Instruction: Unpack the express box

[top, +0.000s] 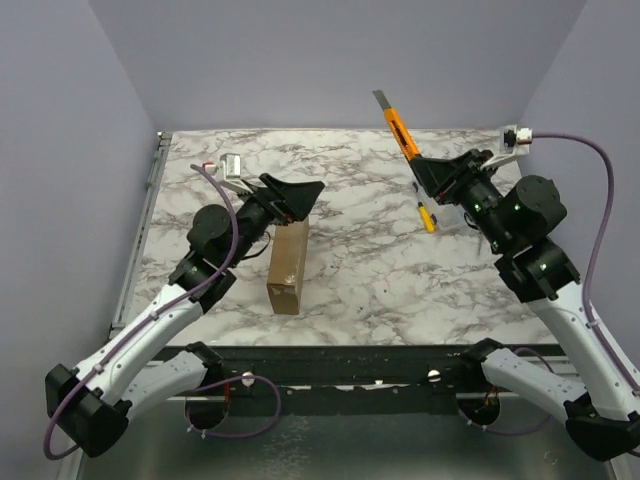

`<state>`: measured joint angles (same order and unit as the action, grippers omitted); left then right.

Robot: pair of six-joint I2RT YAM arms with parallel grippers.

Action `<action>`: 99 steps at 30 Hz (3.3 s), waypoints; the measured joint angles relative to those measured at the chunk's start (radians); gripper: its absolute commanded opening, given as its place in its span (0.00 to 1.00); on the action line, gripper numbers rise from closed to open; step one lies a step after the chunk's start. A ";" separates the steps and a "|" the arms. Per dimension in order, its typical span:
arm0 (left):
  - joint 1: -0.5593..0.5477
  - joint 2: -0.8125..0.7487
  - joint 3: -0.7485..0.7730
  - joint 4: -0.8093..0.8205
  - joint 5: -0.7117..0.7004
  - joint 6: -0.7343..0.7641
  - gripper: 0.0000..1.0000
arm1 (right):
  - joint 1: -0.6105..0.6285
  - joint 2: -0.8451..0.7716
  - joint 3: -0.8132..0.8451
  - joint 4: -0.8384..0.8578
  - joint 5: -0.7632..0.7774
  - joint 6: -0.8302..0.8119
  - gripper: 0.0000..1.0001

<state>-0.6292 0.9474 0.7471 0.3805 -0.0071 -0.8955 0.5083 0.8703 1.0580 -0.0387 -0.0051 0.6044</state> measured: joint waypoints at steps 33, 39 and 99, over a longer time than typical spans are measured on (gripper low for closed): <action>-0.165 0.385 0.682 -0.932 0.713 0.850 0.97 | 0.026 0.013 0.183 -0.779 -0.669 -0.546 0.01; -0.167 0.349 0.652 -1.004 0.772 0.916 0.96 | 0.038 0.026 0.179 -0.774 -0.674 -0.545 0.01; -0.171 0.084 0.146 -0.084 0.653 0.313 0.00 | 0.053 -0.055 -0.354 0.698 -0.541 0.294 0.56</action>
<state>-0.8005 1.0317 0.8928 0.2970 0.6456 -0.5823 0.5617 0.8154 0.7036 0.6594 -0.5461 0.8986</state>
